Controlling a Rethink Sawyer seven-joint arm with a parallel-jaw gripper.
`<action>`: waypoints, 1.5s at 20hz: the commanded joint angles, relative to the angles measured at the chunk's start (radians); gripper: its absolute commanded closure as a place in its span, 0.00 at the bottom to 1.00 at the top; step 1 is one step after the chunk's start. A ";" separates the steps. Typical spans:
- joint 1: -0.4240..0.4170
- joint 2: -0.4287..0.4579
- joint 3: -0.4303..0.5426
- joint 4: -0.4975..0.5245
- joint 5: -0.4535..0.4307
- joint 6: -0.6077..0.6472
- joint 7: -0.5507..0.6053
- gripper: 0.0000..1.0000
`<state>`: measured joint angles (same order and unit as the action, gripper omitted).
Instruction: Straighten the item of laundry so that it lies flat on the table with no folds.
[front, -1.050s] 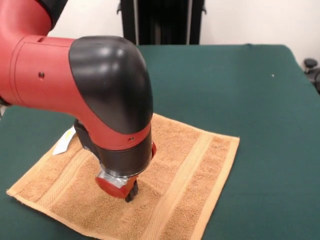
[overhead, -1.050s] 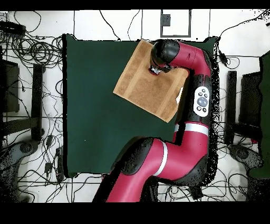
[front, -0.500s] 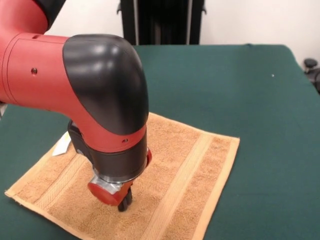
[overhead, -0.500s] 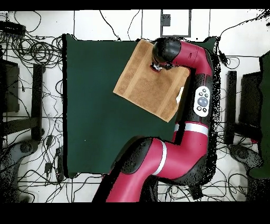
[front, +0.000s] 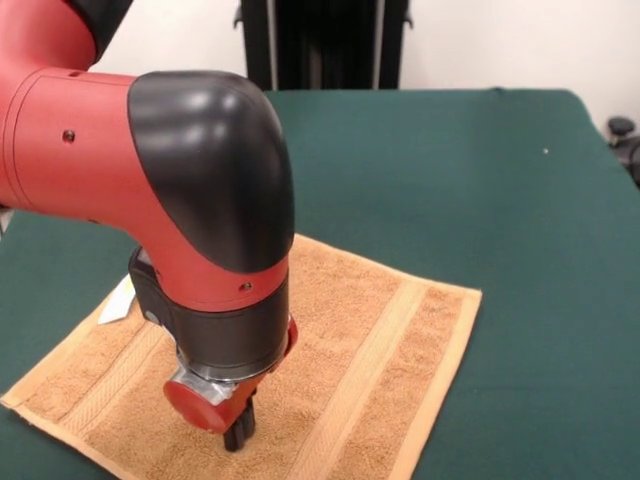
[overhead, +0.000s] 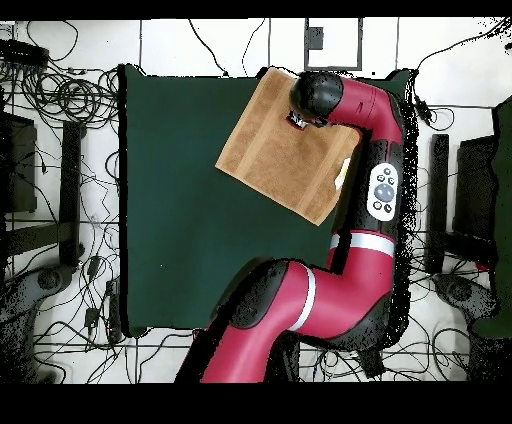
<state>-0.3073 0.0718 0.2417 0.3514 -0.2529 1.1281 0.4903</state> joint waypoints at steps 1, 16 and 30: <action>0.016 0.070 0.102 -0.006 -0.022 -0.113 0.070 1.00; 0.064 -0.209 -0.008 0.162 0.063 0.167 0.201 1.00; 0.099 -0.223 -0.001 0.026 0.035 0.260 0.289 1.00</action>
<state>-0.2579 -0.1697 0.2170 0.2885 -0.2292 1.2893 0.4903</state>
